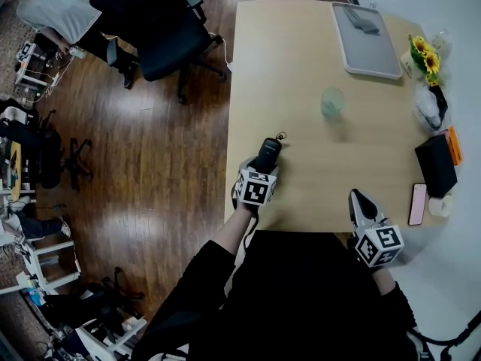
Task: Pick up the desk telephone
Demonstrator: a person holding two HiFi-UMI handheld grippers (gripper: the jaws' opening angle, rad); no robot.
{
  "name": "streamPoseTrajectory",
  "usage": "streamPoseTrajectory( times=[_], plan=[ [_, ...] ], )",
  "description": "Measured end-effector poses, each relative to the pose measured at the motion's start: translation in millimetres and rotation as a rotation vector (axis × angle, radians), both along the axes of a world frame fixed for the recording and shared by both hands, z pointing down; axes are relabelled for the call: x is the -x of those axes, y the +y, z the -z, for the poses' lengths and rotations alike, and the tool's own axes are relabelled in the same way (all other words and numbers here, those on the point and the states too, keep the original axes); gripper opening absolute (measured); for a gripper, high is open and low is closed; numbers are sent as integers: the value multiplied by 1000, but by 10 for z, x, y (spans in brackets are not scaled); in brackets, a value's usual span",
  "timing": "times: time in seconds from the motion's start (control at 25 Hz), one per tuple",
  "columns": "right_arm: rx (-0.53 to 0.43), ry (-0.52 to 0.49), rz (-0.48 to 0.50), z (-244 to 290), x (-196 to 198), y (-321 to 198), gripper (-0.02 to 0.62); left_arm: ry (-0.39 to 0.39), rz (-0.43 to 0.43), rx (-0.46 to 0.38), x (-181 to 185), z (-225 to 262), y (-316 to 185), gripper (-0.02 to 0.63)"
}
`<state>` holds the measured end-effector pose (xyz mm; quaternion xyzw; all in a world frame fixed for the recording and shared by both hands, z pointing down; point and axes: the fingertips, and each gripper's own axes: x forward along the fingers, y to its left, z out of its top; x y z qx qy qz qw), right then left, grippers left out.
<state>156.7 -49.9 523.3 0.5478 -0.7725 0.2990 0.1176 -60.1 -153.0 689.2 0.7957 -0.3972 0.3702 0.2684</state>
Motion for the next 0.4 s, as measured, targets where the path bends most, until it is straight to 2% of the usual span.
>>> streamPoseTrajectory(
  times=[0.24, 0.4],
  plan=[
    [0, -5, 7, -7, -40, 14, 0, 1, -1, -15, -73, 72, -32, 264],
    [0, -4, 10, -4, -100, 14, 0, -12, 11, 6, -94, 71, 3, 264]
  ],
)
